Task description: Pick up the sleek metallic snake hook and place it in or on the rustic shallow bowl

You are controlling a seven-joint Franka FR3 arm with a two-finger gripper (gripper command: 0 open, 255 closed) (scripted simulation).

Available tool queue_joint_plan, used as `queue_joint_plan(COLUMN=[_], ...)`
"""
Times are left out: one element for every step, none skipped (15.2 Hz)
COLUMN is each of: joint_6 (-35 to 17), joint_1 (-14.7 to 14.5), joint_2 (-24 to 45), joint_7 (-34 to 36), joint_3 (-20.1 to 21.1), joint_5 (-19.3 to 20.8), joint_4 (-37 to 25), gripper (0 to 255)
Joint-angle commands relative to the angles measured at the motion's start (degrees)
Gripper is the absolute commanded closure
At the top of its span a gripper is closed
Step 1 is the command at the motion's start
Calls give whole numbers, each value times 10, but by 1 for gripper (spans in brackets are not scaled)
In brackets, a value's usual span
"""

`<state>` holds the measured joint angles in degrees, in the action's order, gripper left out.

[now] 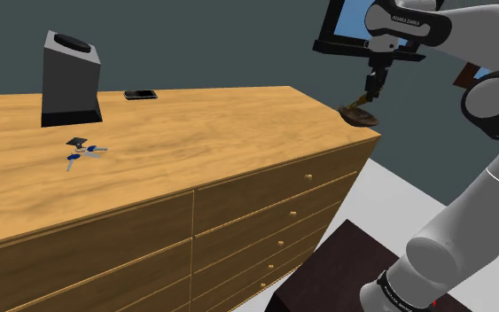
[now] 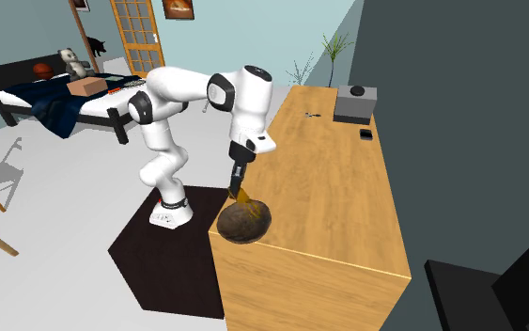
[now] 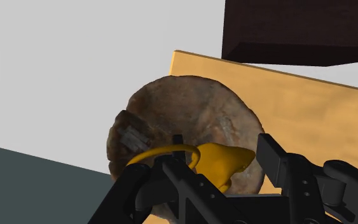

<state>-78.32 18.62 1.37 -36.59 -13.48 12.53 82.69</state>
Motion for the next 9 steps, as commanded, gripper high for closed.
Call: queue_joint_plan(joint_6=[-19,-27,-35,-43,-51,-59,-67,-75,-83], joint_1=[-1,-1,-1,-1,-1,-1,-1,-1,-1], joint_2=[-6,-9,-12,-14,-17,-19,-21,-23,-25], joint_7=[6,8,10,12,14,16,18,20,21], joint_3=[1,1,1,1,1,1,1,1,1], joint_5=[0,1,1,1,2,2,2,3,3], joint_4=[25,36,48,59,69,80,90,100,110], gripper=[255,255,255,255,255,255,255,255,255])
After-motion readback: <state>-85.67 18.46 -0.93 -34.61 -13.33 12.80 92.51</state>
